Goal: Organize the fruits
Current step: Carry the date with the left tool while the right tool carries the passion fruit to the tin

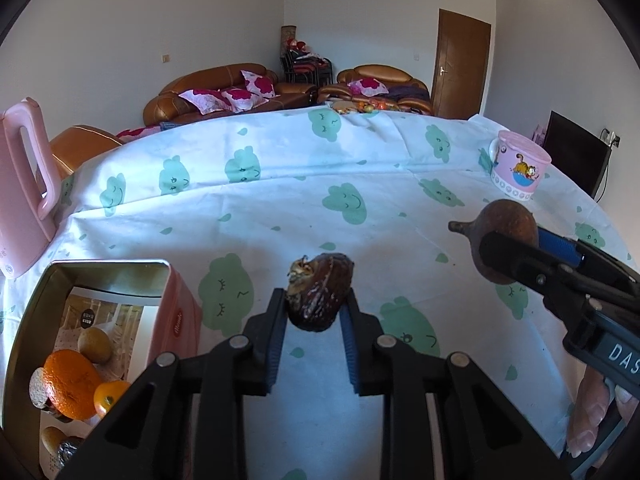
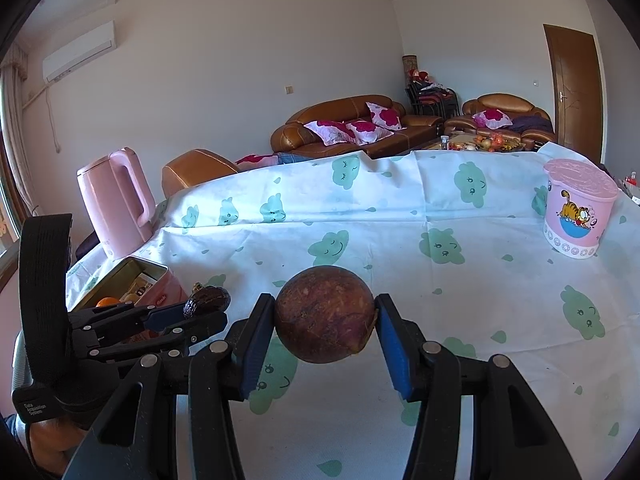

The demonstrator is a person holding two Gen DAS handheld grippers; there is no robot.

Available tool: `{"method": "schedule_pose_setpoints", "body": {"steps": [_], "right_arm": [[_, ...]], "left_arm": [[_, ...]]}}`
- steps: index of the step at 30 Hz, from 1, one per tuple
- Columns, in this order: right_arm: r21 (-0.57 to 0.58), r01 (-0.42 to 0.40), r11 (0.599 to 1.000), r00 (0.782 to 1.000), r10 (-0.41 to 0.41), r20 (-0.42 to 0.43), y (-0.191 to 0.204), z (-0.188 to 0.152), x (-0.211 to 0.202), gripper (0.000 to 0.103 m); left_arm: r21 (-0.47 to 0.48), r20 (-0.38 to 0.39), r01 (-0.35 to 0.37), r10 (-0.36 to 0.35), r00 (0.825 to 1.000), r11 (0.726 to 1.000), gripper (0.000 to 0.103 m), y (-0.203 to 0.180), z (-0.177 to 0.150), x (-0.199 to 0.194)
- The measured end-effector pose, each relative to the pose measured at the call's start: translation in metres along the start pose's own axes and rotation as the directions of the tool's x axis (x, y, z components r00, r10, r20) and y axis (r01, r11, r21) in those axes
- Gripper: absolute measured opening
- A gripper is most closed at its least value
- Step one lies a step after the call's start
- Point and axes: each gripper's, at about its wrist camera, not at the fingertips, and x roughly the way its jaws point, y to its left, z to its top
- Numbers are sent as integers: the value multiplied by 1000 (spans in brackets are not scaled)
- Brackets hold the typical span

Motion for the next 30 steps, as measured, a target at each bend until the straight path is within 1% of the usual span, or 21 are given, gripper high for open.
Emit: {"method": "schedule_pose_setpoints", "body": {"steps": [9, 17, 24, 30], "right_arm": [[-9, -2, 1000, 1000, 2, 30, 2, 0, -6, 53], [-40, 1, 999, 997, 3, 82, 7, -2, -16, 53], [-77, 17, 997, 992, -7, 127, 16, -3, -23, 53], [-83, 23, 996, 988, -10, 153, 17, -4, -28, 53]], "left_arm": [[-2, 77, -27, 27, 997, 1000, 27, 1, 0, -13], [1, 149, -47, 46, 988, 999, 27, -1, -3, -27], [-8, 187, -55, 55, 981, 998, 27, 1, -5, -35], [-11, 222, -64, 65, 973, 998, 27, 0, -8, -42]]}}
